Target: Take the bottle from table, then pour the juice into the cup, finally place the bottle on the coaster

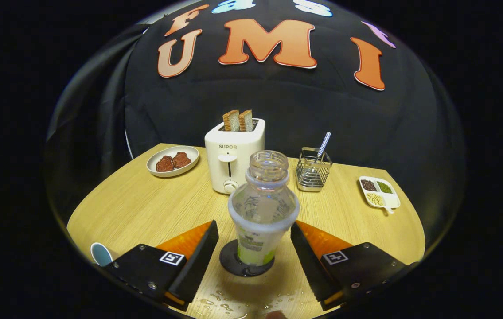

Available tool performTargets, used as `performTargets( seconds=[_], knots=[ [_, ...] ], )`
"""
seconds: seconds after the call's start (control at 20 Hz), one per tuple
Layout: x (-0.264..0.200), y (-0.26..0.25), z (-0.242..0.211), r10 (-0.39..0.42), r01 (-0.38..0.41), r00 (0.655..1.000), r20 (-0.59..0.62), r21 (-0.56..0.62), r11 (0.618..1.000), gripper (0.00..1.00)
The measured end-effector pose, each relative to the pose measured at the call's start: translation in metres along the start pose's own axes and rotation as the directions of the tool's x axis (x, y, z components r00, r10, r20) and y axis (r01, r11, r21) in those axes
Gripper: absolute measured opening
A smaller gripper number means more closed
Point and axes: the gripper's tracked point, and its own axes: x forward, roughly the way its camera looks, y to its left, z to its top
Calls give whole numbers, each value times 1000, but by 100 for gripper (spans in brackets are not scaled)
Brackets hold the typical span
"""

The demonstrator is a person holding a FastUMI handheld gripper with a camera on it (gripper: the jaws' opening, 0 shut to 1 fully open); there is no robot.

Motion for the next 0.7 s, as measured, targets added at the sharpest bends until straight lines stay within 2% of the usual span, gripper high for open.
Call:
performTargets(
  seconds=[0.15,0.5,0.7],
  knots=[
    [-41,-19,10,-50,49,998,25,19,999,98],
    [-155,-66,66,-144,138,980,136,50,989,97],
    [-195,-70,86,-137,123,976,169,91,988,97]
  ],
)
